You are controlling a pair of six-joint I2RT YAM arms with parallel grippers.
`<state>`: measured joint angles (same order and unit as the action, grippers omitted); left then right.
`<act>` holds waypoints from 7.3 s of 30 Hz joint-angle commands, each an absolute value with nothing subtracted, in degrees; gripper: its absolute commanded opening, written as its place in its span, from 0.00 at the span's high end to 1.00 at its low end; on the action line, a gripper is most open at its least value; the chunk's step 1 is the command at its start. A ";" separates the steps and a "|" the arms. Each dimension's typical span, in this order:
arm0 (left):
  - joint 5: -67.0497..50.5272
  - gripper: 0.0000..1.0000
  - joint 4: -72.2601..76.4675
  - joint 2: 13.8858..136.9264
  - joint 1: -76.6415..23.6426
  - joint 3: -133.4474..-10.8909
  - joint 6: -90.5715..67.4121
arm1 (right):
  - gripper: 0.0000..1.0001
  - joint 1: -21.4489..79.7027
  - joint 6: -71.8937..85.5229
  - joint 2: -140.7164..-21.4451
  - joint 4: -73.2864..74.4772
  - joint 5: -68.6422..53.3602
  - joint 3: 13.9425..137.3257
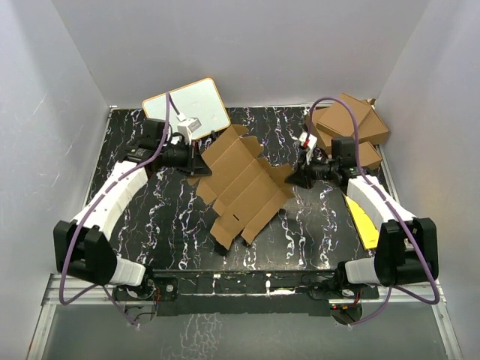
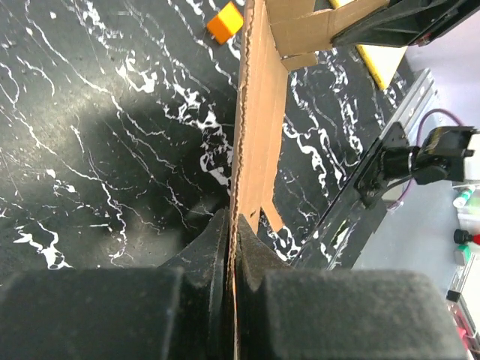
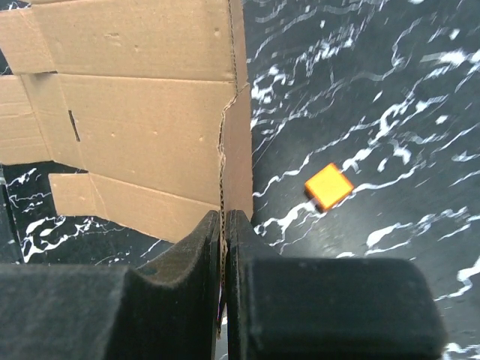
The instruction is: Fold the paper box
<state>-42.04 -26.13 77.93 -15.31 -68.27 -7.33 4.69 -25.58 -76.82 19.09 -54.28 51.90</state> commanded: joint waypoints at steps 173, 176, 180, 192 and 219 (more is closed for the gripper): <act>-44.92 1.00 -29.37 78.96 -24.32 -63.81 1.27 | 0.87 11.58 -10.62 -83.56 -14.69 -53.87 35.93; -44.43 1.00 -29.36 78.62 -24.52 -63.31 1.31 | 0.85 11.64 -11.66 -84.53 -12.38 -54.47 37.32; -44.11 1.00 -29.65 78.66 -24.62 -63.13 1.62 | 0.83 11.60 -13.93 -85.65 -8.59 -54.69 40.16; -41.91 1.00 -31.27 79.30 -24.69 -63.98 2.86 | 0.49 7.81 -29.16 -85.86 10.66 -61.25 50.81; -41.71 1.00 -31.99 79.37 -24.69 -64.45 3.69 | 0.52 4.62 -58.62 -109.68 23.93 -66.88 73.88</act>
<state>-41.78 -30.11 80.93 -24.40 -63.72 2.63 4.19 -42.24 -110.21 17.89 -63.16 71.50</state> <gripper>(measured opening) 0.010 0.450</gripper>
